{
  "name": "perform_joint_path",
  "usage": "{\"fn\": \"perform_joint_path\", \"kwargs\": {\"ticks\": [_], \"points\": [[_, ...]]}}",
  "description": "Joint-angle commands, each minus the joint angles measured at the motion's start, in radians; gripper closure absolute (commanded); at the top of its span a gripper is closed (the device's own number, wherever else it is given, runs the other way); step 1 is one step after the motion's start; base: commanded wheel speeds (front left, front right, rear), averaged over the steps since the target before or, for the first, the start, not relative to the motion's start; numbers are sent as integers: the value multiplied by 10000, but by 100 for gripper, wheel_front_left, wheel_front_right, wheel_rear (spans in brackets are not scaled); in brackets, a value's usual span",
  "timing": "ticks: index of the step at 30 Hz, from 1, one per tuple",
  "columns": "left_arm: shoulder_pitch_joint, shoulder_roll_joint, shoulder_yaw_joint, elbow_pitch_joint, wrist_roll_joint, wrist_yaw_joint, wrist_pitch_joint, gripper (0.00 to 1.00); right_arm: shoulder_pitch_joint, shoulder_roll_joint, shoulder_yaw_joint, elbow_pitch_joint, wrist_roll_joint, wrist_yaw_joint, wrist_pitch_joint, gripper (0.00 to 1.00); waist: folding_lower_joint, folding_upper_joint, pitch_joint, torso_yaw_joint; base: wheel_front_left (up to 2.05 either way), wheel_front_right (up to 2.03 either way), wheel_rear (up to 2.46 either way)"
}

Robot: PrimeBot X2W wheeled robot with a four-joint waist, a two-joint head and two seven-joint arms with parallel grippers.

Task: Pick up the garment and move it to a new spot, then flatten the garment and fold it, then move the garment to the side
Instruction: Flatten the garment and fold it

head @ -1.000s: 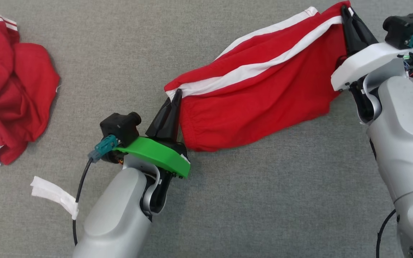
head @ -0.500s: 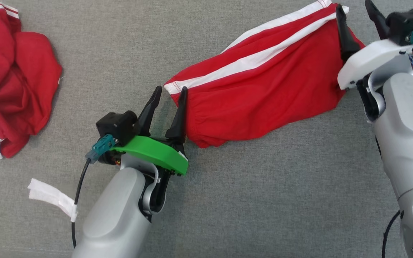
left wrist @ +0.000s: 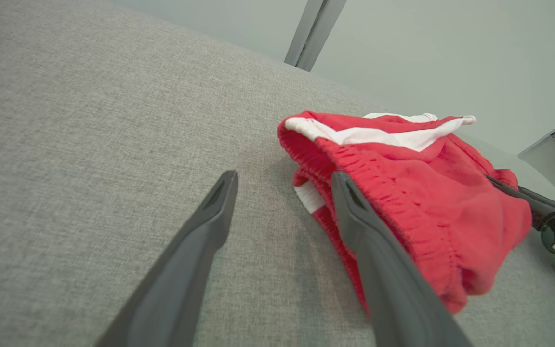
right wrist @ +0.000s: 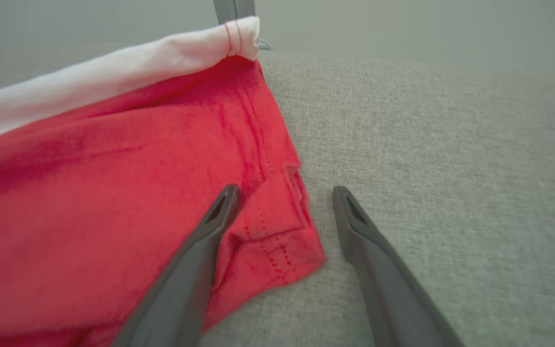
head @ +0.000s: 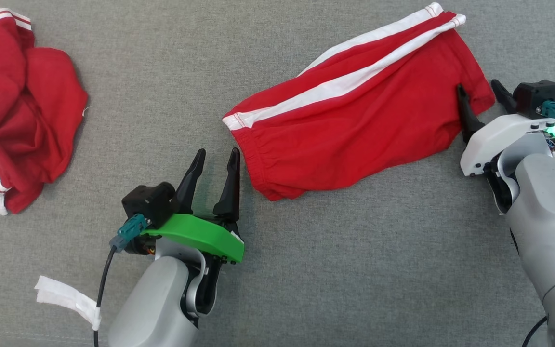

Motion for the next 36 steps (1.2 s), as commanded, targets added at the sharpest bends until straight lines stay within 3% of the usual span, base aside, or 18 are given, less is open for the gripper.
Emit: {"fn": "perform_joint_path", "kwargs": {"ticks": [1, 6, 14, 28, 36], "points": [[115, 29, 70, -32, 78, 46, -3, 0, 179, 103, 111, 386, 222, -14, 249, 100, 0, 0, -13, 2, 0, 0, 0], [262, 30, 227, -55, 371, 138, -3, 0, 342, 106, 267, 762, 853, -14, 157, 100, 0, 0, -267, -50, 0, 0, 0], [783, 30, 590, 148, 612, 151, -3, 0, 1387, -53, -73, 282, 2013, -17, -106, 100, 0, 0, -1190, -442, 0, 0, 0], [2228, 30, 994, 270, 758, 83, -3, 0, 4851, -272, -1112, -2018, 3277, -16, -128, 100, 0, 0, -2570, -843, 0, 0, 0], [2406, 30, 871, 284, 722, 62, -3, 0, 4806, 130, -1029, -3478, 2804, -14, -129, 100, 0, 0, -2677, -690, 0, 0, 0]]}}
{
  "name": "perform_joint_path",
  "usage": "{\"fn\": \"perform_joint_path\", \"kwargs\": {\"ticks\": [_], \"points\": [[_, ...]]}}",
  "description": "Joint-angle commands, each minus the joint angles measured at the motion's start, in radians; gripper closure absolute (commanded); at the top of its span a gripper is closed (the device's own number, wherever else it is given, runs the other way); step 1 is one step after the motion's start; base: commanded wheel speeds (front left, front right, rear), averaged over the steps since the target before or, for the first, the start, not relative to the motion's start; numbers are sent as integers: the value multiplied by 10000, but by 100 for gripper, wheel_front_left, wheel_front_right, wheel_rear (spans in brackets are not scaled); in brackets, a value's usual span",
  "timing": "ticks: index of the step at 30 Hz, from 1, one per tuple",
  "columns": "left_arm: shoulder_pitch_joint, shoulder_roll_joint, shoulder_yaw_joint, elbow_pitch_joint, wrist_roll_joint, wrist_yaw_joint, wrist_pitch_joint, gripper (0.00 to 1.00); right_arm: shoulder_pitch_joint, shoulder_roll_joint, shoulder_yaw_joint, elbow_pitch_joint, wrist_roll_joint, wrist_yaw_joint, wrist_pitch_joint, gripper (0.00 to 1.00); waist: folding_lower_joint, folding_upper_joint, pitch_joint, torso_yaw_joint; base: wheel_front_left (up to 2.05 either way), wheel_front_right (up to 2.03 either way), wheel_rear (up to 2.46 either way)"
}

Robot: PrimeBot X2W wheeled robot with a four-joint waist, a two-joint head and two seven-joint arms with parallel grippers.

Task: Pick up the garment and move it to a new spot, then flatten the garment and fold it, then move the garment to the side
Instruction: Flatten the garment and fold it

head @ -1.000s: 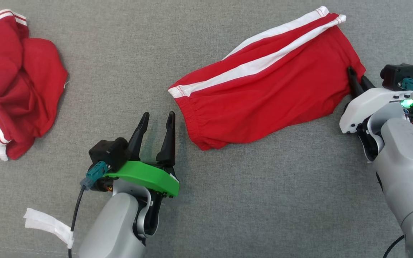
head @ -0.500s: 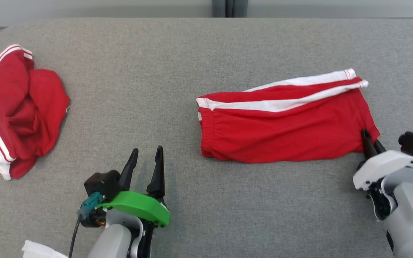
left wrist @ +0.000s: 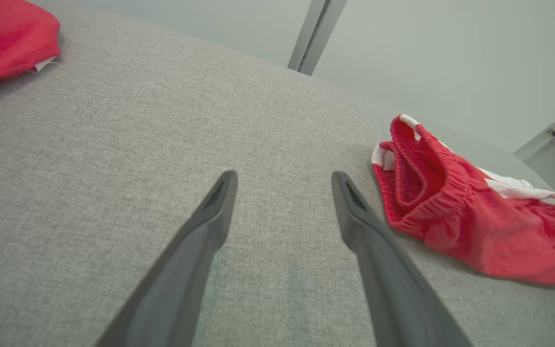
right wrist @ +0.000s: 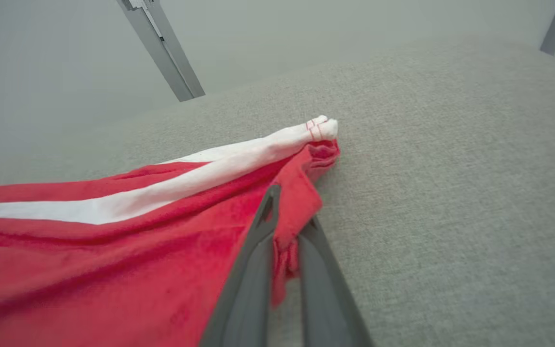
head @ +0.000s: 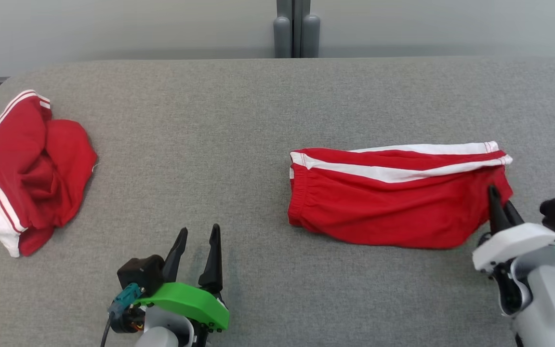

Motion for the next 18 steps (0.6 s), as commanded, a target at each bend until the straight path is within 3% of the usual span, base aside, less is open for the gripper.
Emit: {"fn": "perform_joint_path", "kwargs": {"ticks": [1, 8, 15, 16, 18], "points": [[62, 32, -58, 20, -10, -54, -3, 0, -242, 179, 245, -357, -96, -14, -4, 100, 0, 0, -4, 125, 0, 0, 0], [106, 33, -223, 60, -130, 17, -3, 0, -823, 1051, 2415, -1721, 78, -14, -3, 100, 0, 0, -73, 639, 0, 0, 0], [184, 33, -224, 103, -39, 82, -3, 0, -1068, 1379, 4666, -1329, 142, -14, -3, 100, 0, 0, -54, 1119, 0, 0, 0], [178, 33, -215, 105, 5, 113, -3, 0, -1056, 1394, 4895, -1179, 51, -14, -3, 73, 0, 0, -47, 1156, 0, 0, 0], [146, 32, -238, 117, 152, 134, -3, 0, -972, 1411, 5391, -1071, 178, -14, -3, 0, 0, 0, -43, 1212, 0, 0, 0]]}}
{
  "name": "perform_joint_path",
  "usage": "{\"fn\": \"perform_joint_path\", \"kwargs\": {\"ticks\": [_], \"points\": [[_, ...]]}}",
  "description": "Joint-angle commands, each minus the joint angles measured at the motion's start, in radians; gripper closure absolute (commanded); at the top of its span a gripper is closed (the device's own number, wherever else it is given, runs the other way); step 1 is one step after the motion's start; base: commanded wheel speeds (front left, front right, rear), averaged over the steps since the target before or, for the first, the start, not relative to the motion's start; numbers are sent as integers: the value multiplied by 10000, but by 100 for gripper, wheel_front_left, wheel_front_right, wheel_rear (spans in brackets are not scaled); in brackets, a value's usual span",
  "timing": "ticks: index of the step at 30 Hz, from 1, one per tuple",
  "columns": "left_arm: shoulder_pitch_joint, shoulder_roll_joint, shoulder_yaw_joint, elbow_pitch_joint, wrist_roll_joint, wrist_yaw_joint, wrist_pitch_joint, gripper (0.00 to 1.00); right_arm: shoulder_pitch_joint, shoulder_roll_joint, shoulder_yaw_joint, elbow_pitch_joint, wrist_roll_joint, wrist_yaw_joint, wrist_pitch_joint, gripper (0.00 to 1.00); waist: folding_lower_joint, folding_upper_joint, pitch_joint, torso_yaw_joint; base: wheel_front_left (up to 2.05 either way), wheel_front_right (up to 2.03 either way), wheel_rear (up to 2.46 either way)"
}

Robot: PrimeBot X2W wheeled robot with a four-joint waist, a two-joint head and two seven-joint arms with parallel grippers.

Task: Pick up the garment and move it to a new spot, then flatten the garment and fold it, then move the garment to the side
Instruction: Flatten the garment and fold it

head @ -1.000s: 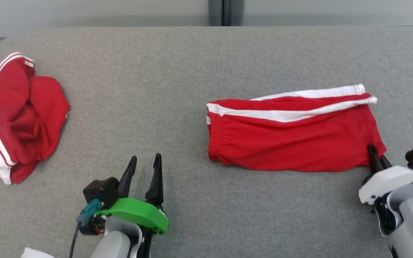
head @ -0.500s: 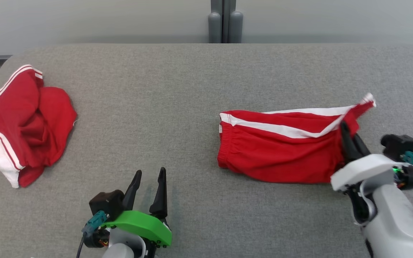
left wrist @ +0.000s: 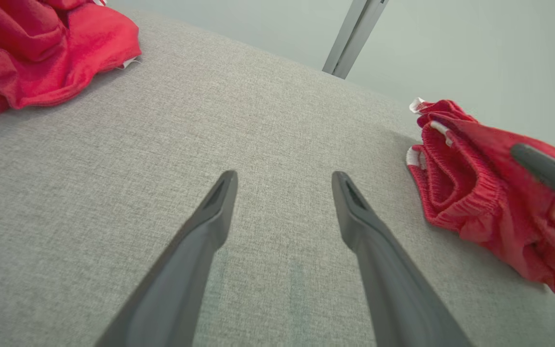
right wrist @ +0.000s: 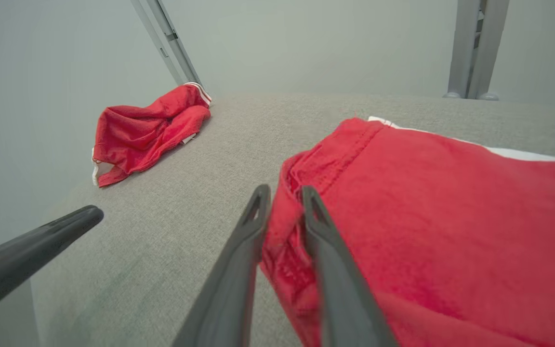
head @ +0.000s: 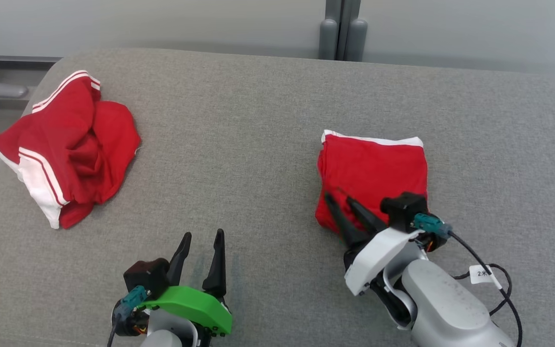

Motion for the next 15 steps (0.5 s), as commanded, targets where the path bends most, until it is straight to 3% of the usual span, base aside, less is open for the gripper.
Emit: {"fn": "perform_joint_path", "kwargs": {"ticks": [1, 8, 12, 15], "points": [[92, 32, -17, 14, 192, 69, -3, 0, 113, -19, 222, -7, 211, -14, -3, 0, 0, 0, 3, 74, 0, 0, 0], [150, 32, 296, 167, 1094, 248, -3, 0, 376, -32, 1113, -233, 304, -14, -3, 0, 0, 0, -168, -352, 0, 0, 0], [224, 32, 536, 81, 1789, 364, -3, 0, 708, -24, 346, -540, -107, -14, -2, 0, 0, 0, -316, -722, 0, 0, 0], [299, 33, 724, -79, 2479, 525, -3, 0, 1036, -108, -784, -921, -665, -14, -2, 0, 0, 0, -466, -1023, 0, 0, 0]]}}
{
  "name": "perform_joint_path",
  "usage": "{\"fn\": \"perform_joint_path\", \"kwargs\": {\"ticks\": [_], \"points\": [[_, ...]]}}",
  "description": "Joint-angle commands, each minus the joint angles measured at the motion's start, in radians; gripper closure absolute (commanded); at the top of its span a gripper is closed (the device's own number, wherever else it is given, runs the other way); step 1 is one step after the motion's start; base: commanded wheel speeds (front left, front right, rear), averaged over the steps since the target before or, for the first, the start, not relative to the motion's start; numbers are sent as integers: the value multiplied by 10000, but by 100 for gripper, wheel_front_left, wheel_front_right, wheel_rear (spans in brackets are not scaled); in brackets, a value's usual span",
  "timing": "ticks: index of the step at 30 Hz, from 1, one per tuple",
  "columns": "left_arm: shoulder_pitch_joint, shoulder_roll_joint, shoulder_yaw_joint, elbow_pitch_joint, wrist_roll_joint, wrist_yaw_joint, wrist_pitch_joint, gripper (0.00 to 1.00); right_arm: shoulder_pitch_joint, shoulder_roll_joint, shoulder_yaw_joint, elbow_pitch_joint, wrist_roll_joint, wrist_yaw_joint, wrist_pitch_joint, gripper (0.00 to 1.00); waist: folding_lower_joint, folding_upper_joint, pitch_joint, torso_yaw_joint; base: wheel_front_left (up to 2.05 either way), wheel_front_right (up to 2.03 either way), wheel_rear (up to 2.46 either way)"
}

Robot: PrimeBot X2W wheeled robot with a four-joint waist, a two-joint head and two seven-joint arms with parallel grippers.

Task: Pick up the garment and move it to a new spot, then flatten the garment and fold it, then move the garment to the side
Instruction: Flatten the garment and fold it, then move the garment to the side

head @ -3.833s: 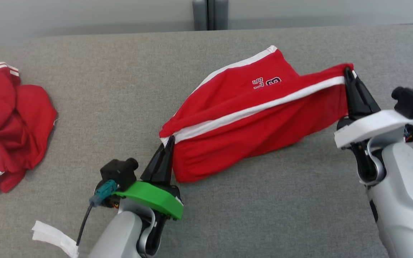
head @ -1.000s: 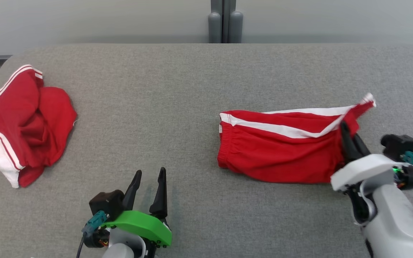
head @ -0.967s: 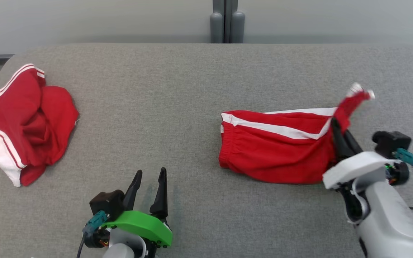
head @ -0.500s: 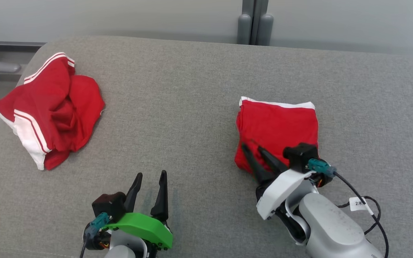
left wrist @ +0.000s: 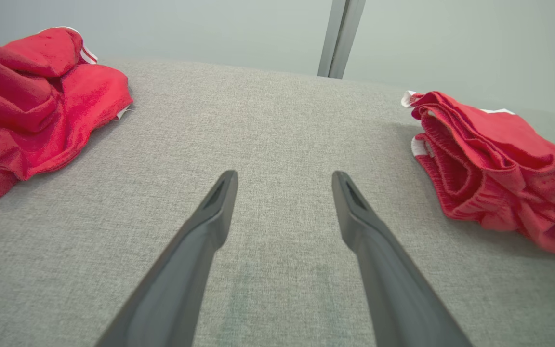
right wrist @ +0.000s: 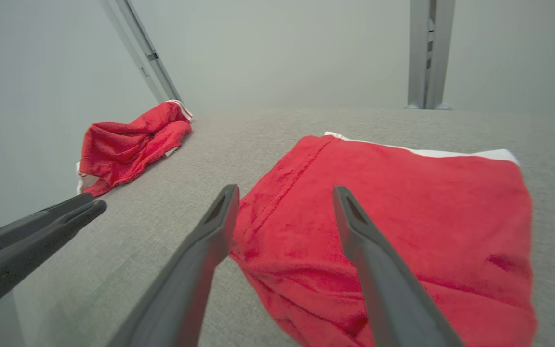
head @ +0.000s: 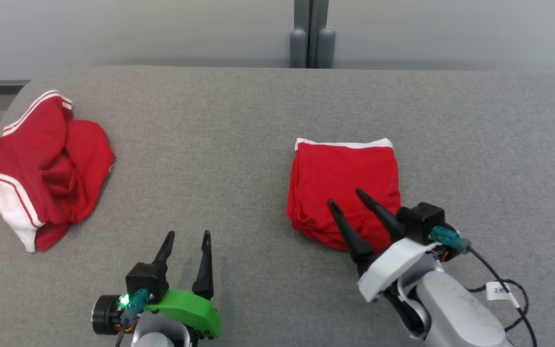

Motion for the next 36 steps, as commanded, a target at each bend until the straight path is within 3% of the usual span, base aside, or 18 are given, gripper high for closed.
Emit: {"fn": "perform_joint_path", "kwargs": {"ticks": [1, 6, 14, 26, 36], "points": [[170, 34, 80, -77, 184, 80, -3, 0, 239, -105, -369, -120, -210, -14, -3, 0, 0, 0, -222, -328, 0, 0, 0], [491, 53, 274, -341, 1458, 251, -3, 0, 1058, -65, -2489, -676, -1342, -14, -3, 0, 0, 0, -467, -744, 0, 0, 0], [1278, 59, 253, -715, 2424, 360, -3, 0, 2405, 3, -3915, -731, -2121, -14, -3, 0, 0, 0, -801, -1188, 0, 0, 0], [1301, 38, 147, -901, 2529, 424, -3, 0, 2577, 1, -3882, -335, -1909, -14, -3, 0, 0, 0, -485, -1109, 0, 0, 0], [495, 35, -346, -960, 1978, 437, -3, 0, 296, -10, -3406, 622, -2343, -14, -2, 0, 0, 0, 814, -324, 0, 0, 0]]}}
